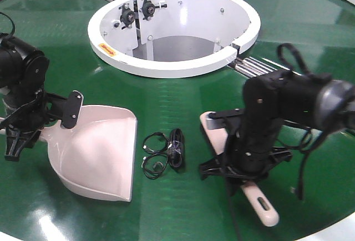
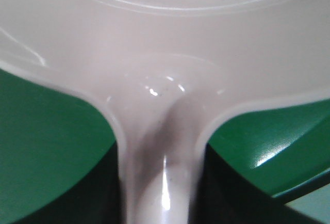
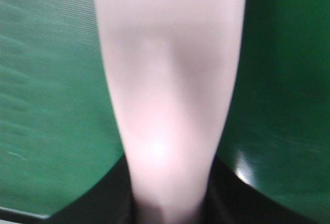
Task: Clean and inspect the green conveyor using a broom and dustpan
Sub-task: 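Sweep the black cable bundle with the brush toward the held dustpan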
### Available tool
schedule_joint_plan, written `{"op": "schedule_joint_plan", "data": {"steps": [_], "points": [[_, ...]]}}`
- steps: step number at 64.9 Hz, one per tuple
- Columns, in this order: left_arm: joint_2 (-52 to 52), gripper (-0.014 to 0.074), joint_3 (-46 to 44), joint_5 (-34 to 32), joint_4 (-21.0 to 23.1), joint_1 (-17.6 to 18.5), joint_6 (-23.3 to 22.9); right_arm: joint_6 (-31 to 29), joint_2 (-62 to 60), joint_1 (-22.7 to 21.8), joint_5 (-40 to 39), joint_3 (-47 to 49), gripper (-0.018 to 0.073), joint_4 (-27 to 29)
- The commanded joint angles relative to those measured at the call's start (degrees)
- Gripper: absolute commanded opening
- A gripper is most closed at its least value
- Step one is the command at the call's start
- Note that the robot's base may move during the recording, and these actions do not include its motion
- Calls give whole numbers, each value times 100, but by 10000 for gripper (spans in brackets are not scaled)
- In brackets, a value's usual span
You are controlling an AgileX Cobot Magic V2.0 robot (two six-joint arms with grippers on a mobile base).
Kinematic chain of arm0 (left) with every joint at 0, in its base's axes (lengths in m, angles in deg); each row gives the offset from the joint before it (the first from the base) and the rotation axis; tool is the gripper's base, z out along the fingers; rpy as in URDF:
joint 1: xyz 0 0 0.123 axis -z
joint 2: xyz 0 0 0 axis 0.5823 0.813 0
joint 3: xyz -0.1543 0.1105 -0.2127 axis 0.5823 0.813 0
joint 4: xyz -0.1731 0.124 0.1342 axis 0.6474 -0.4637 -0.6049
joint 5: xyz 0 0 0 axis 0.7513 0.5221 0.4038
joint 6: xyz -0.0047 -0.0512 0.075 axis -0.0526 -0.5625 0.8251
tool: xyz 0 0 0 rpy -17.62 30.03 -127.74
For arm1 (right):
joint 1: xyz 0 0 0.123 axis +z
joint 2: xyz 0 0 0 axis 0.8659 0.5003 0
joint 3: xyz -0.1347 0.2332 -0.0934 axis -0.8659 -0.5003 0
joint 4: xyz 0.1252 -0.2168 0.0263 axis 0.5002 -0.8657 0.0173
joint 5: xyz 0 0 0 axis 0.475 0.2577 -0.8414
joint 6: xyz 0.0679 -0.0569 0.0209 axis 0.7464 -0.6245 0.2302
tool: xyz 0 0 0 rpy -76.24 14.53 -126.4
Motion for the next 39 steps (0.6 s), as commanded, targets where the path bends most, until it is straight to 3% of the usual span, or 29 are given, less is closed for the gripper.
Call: {"op": "schedule_joint_plan", "data": {"steps": [1,11,29,39], "points": [[-295,-6,-155,105,-148,32,-5,234,20,182,266,468,-4,-28],[-295,-6,-155,105,-148,32,-5,346,378,255,623,926,-4,83],[-295,-6,-155,105,-148,32,-5,286,803,283,788,1325,-4,841],[-295,-6,-155,105,-148,32,-5,283,1060,520,895,1653,-4,884]]}}
